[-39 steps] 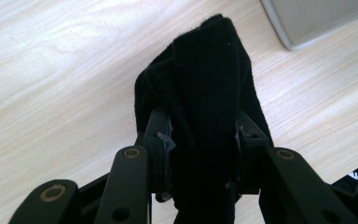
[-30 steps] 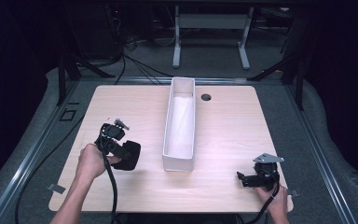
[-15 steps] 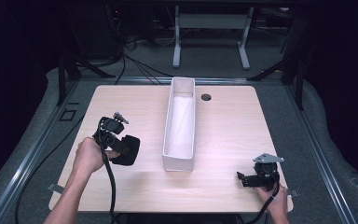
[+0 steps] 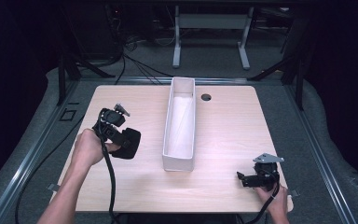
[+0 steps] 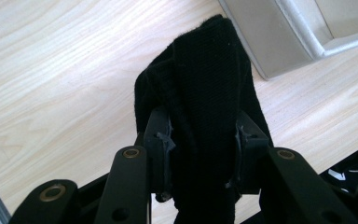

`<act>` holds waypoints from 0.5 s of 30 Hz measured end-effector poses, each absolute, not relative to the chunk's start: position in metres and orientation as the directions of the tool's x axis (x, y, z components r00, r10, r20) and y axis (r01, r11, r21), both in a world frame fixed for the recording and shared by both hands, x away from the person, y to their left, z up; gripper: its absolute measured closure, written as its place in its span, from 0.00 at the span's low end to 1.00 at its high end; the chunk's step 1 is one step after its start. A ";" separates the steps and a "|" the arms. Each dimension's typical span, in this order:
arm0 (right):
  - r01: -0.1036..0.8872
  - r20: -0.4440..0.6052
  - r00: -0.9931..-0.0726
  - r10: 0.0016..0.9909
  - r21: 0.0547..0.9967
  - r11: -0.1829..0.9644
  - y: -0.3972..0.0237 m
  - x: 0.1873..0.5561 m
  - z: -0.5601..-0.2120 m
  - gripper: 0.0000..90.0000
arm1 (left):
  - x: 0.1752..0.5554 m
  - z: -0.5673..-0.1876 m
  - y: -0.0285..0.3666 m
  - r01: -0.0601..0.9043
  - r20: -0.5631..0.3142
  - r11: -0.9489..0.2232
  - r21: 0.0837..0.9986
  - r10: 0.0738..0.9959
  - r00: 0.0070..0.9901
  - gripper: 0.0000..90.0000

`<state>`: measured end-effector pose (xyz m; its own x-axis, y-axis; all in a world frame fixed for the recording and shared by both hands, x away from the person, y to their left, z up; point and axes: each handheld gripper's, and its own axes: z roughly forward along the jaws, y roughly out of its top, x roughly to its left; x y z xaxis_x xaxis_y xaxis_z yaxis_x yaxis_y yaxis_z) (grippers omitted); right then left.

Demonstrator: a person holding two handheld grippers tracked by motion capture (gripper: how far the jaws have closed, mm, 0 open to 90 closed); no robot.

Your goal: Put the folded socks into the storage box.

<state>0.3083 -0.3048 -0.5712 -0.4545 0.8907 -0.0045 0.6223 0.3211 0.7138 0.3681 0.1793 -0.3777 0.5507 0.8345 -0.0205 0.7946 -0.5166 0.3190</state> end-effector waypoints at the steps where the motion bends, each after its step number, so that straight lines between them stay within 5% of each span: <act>1: 0.622 -0.005 -0.455 0.891 0.714 0.322 -0.305 0.308 -0.571 0.00 | 0.368 -0.376 0.179 0.795 -0.020 -0.516 0.321 0.835 0.550 0.72; 15: 0.623 -0.002 -0.458 0.889 0.712 0.323 -0.305 0.308 -0.571 0.00 | 0.375 -0.361 0.169 0.779 -0.002 -0.535 0.326 0.824 0.567 0.72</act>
